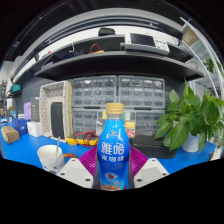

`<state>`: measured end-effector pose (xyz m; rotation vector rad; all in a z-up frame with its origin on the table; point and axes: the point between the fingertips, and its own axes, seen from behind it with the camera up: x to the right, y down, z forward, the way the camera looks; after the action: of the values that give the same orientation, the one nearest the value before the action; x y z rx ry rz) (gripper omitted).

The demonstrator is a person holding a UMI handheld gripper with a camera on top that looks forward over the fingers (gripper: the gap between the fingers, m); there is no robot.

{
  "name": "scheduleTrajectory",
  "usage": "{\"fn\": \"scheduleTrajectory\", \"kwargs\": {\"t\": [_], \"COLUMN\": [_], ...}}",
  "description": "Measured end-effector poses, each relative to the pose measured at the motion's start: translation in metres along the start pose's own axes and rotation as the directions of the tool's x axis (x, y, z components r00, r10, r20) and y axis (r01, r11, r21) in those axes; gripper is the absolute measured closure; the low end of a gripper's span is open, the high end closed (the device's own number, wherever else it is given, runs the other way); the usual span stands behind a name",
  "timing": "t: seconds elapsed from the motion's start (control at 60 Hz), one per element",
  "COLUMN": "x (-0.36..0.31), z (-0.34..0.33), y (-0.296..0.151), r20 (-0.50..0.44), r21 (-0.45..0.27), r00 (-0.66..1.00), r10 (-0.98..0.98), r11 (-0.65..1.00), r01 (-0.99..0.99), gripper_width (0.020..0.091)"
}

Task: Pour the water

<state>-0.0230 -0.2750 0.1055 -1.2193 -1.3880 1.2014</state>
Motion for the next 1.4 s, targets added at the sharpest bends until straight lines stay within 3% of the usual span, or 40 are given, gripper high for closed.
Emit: {"fn": "scheduleTrajectory", "kwargs": {"t": [0.167, 0.3, 0.367, 0.8, 1.4], "x": [0.0, 0.002, 0.003, 0.027, 0.054], "z": [-0.001, -0.011, -0.02, -0.111, -0.172], "y": [0.001, 0.004, 0.006, 0.031, 0.014], "r20": [-0.006, -0.018, -0.027, -0.135, -0.181], "r21": [-0.022, -0.048, -0.051, -0.122, -0.087], "r00": [1.0, 1.0, 1.0, 0.99, 0.978], "r10": [-0.01, 0.014, 0.012, 0.051, 0.107], "r11": [1.0, 0.999, 0.999, 0.99, 0.988], "r01": [0.01, -0.015, -0.014, -0.067, -0.124], "gripper_width": [0.0589, 0.032, 0.0284, 0.0277, 0.0277]}}
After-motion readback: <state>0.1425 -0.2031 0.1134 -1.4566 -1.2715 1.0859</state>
